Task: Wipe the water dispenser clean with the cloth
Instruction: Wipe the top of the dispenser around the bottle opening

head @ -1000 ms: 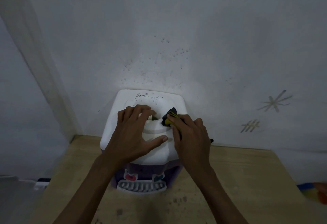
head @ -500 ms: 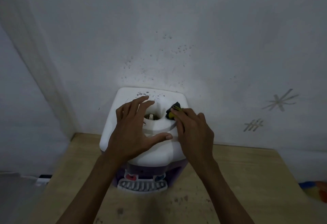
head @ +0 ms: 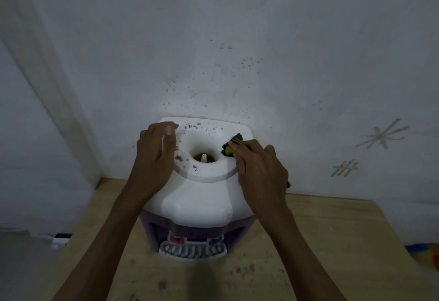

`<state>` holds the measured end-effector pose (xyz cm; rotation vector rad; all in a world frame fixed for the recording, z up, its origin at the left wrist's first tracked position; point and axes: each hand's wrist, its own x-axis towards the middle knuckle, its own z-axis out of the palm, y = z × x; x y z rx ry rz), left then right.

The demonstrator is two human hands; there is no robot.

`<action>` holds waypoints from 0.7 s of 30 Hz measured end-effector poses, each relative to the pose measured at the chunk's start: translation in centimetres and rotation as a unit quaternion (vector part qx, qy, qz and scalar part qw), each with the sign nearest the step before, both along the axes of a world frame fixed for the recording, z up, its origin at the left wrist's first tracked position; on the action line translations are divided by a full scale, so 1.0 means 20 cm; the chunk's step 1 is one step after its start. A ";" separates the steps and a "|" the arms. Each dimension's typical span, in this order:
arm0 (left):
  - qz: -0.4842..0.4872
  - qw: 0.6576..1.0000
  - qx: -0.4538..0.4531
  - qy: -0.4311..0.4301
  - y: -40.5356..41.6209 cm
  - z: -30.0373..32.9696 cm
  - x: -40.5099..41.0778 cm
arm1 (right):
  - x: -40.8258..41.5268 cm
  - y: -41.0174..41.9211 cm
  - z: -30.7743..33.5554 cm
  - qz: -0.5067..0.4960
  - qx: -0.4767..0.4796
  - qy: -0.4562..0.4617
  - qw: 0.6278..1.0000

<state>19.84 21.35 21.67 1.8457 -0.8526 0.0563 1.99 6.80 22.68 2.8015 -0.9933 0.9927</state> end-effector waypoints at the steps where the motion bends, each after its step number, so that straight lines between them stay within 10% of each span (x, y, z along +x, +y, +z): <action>1: 0.002 1.000 -0.006 -0.006 0.00 -0.01 -0.01 | 0.04 -0.02 0.01 -0.005 -0.002 0.004 1.000; 21: 0.022 0.999 -0.029 -0.024 0.02 -0.02 -0.01 | 0.17 -0.12 0.10 0.021 0.076 0.082 0.994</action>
